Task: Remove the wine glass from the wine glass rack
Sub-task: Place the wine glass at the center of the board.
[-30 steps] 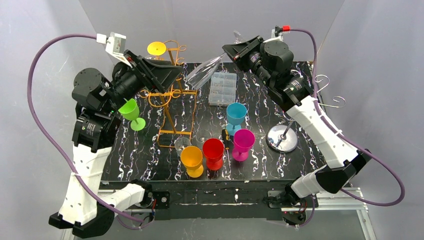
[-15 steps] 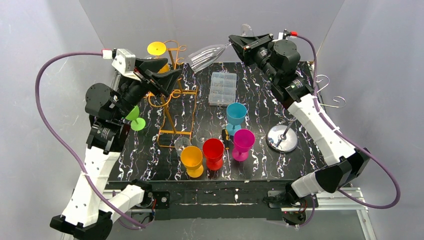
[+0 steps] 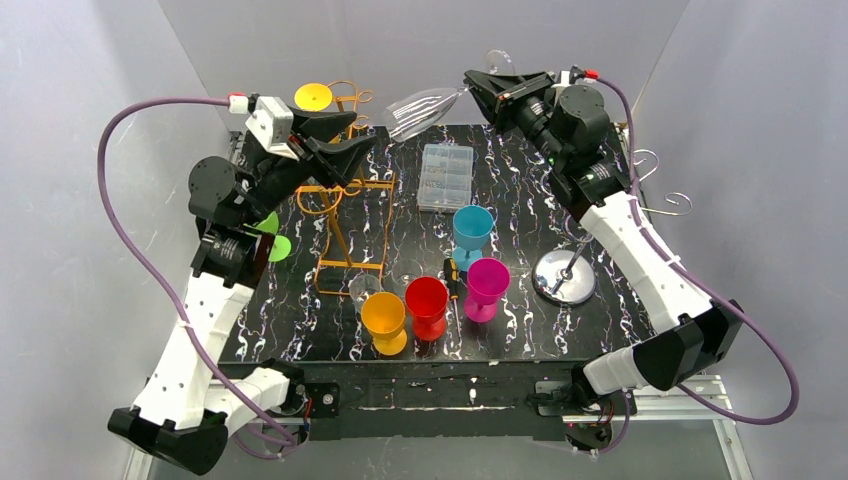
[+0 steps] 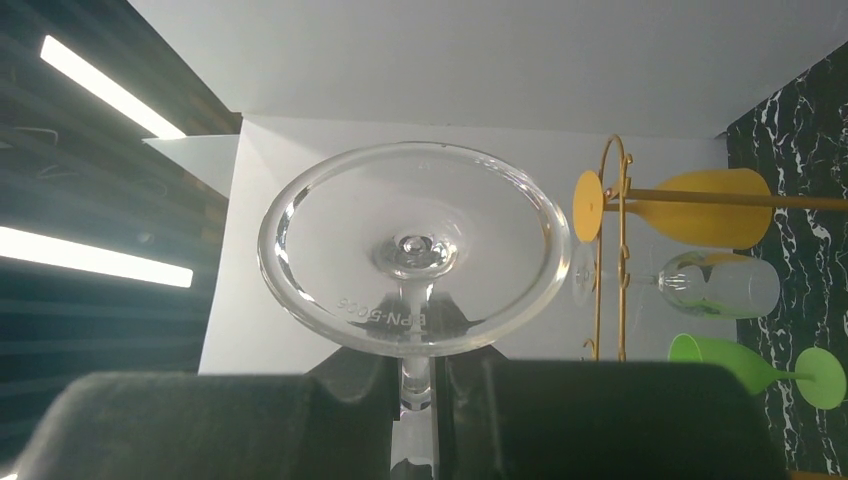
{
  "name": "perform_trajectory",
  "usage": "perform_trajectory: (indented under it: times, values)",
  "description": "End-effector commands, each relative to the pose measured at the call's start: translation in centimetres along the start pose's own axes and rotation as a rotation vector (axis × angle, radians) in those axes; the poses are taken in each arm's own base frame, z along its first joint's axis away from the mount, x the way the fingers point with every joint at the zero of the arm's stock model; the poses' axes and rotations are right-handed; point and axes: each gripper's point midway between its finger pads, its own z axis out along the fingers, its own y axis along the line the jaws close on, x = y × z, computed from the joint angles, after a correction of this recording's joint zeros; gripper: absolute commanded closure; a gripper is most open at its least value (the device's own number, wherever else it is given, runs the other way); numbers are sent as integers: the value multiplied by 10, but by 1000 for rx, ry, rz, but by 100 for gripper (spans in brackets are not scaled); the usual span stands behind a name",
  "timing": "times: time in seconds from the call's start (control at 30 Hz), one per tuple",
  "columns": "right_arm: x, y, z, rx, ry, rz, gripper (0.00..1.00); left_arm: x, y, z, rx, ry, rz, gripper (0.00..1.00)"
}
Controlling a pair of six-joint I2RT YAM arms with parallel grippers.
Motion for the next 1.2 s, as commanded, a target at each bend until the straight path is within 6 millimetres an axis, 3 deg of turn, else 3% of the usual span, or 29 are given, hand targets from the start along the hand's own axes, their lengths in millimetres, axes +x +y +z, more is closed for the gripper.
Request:
perform_trajectory:
  times: [0.0, 0.23, 0.53, 0.93, 1.17]
  values:
    - [0, 50, -23, -158, 36, 28, 99, -6, -7, 6, 64, -36, 50, 47]
    - [-1, 48, -25, -166, 60, 36, 99, 3, -14, 19, 156, -7, 34, 46]
    - [-2, 47, -28, -168, 61, 30, 99, 0, -12, 31, 182, -8, -4, 47]
    - [-8, 47, -26, -169, 24, 21, 99, 7, -11, 41, 155, -2, -72, 63]
    - [-11, 44, -26, -162, 8, 25, 99, 7, -7, 45, 95, -20, -60, 66]
